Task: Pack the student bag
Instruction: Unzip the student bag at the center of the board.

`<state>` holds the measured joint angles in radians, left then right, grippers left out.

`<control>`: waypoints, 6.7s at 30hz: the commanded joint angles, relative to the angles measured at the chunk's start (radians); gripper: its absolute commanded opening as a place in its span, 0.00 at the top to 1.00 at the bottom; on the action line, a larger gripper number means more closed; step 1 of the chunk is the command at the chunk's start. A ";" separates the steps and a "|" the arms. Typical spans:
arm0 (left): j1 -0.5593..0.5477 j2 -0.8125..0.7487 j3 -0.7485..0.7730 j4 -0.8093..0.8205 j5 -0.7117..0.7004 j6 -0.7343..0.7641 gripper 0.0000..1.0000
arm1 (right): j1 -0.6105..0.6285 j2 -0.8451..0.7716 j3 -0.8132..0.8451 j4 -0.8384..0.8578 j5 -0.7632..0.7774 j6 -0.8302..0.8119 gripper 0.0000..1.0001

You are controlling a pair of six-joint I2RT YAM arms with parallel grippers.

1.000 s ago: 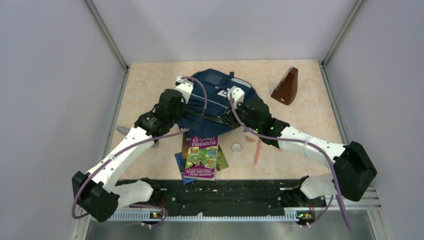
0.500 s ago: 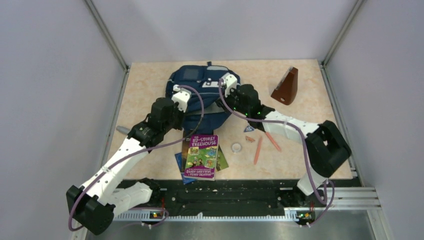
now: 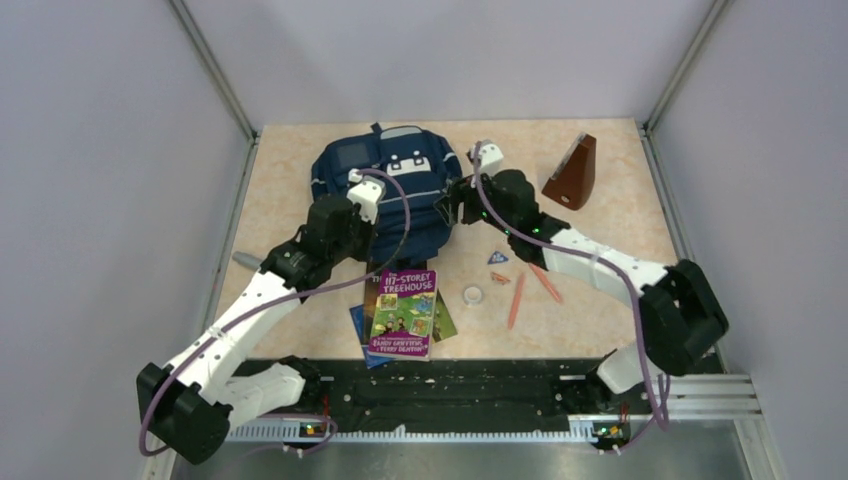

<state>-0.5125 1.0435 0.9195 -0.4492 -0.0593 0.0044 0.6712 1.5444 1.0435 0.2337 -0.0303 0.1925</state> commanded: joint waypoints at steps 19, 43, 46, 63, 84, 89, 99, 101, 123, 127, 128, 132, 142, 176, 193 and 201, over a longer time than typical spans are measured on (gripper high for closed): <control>-0.006 0.018 0.004 0.088 0.267 -0.092 1.00 | 0.114 -0.231 -0.580 0.533 0.027 0.834 0.24; -0.021 -0.073 -0.349 0.341 0.430 -0.469 1.00 | 0.114 0.046 -0.517 0.744 0.069 0.902 0.90; -0.025 -0.086 -0.417 0.371 0.397 -0.513 1.00 | 0.114 0.046 -0.510 0.722 0.066 0.880 1.00; -0.031 -0.091 -0.520 0.468 0.284 -0.597 0.59 | 0.157 0.040 -0.493 0.670 0.080 0.795 1.00; -0.030 -0.120 -0.553 0.600 0.122 -0.753 0.43 | 0.157 0.039 -0.488 0.661 0.073 0.766 1.00; -0.029 -0.080 -0.551 0.660 0.138 -0.788 0.48 | 0.158 0.039 -0.488 0.661 0.073 0.761 1.00; -0.030 -0.054 -0.524 0.669 0.109 -0.803 0.74 | 0.158 0.022 -0.492 0.648 0.081 0.741 1.00; -0.030 -0.055 -0.525 0.655 0.103 -0.803 0.83 | 0.159 0.013 -0.497 0.643 0.091 0.735 1.00; 0.008 -0.187 -0.526 0.488 0.020 -0.797 1.00 | 0.159 -0.072 -0.507 0.546 0.169 0.634 1.00; 0.061 -0.188 -0.534 0.466 0.052 -0.812 1.00 | 0.159 -0.107 -0.517 0.516 0.204 0.617 1.00; 0.066 -0.184 -0.535 0.458 0.051 -0.809 1.00 | 0.158 -0.116 -0.518 0.505 0.215 0.612 1.00; 0.099 -0.173 -0.535 0.452 0.051 -0.791 1.00 | 0.157 -0.159 -0.525 0.477 0.246 0.592 1.00; 0.220 -0.130 -0.511 0.440 0.055 -0.718 1.00 | 0.158 -0.238 -0.521 0.431 0.214 0.542 1.00; 0.536 0.208 -0.316 0.625 -0.005 -0.446 1.00 | 0.156 -0.426 -0.524 0.374 -0.233 0.268 1.00; 0.586 0.211 -0.203 0.474 0.054 -0.388 0.51 | 0.154 -0.417 -0.524 0.355 -0.237 0.259 1.00; 0.575 -0.105 -0.208 0.303 0.039 -0.361 0.14 | 0.111 -0.326 -0.494 0.408 -0.325 0.279 1.00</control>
<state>0.0723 1.0882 0.6739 -0.0715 -0.0223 -0.3840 0.8070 1.1820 0.5041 0.5079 -0.2394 0.4820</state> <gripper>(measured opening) 0.856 0.054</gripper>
